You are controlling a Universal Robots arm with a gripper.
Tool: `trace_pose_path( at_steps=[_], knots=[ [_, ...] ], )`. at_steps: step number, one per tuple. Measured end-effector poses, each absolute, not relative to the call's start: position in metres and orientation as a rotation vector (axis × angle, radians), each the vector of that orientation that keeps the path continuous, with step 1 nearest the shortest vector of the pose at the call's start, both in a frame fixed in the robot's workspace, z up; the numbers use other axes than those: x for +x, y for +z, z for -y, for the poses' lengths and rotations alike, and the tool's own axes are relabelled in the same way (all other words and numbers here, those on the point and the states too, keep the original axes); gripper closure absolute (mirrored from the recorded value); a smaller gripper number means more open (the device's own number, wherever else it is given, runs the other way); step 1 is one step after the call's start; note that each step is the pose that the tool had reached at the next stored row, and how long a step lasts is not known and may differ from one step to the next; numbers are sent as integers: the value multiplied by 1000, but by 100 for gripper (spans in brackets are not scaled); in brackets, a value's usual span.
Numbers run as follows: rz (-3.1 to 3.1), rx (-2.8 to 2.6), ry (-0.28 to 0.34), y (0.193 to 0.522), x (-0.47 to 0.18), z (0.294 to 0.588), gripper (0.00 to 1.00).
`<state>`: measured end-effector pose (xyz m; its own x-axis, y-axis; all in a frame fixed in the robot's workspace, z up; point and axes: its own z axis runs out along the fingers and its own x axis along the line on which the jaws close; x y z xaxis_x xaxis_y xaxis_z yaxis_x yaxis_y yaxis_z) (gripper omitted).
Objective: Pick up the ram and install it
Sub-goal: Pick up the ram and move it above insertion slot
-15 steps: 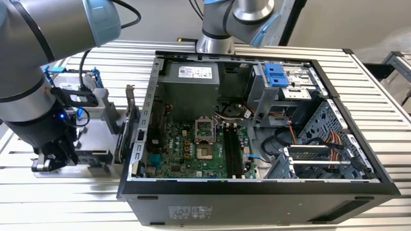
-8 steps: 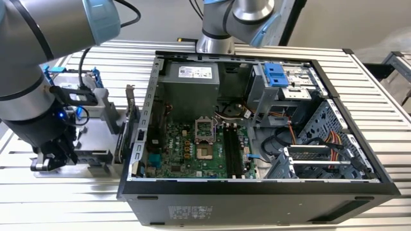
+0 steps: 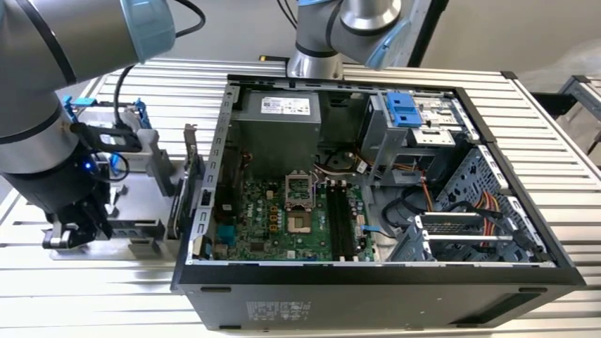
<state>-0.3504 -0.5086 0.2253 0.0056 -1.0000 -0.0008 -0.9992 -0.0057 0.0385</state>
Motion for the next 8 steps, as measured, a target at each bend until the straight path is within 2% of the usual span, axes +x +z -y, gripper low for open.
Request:
trace_pose_path(
  at_steps=[8],
  knots=[
    [2196,2209,-43,231,-350,509,100]
  ],
)
